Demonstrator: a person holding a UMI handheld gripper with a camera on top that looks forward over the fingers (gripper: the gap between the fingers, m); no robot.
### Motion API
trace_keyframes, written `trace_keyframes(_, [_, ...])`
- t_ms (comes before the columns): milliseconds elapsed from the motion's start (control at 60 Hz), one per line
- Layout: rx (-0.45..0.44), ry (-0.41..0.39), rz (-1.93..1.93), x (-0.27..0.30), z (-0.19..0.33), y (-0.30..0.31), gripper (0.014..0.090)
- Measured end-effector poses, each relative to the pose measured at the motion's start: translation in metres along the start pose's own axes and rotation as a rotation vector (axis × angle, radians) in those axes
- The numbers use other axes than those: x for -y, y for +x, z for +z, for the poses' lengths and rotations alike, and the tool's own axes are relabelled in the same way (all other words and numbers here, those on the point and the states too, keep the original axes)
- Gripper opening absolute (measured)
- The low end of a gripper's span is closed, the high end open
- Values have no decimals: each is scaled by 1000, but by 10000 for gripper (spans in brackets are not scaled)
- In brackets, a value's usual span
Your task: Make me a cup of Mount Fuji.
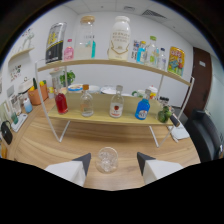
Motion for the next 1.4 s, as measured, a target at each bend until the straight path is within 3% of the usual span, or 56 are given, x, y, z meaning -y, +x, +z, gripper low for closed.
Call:
trace_keyframes(250, [-19,16,18,-12,-11,-3,858])
trace_keyframes(417, [16,90,49,-11,-18,-35,861])
trace_keyframes(683, [94,286,77,69,15,-84,862])
trace_keyframes(867, [82,353,90,117,66,-88,854])
trace_keyframes(983, [58,356,93,131,97,-83,743])
trace_keyframes(1183, [49,321,103,122,130,-83,383])
trace_keyframes(1400, [46,349,110,122,124,-83,354])
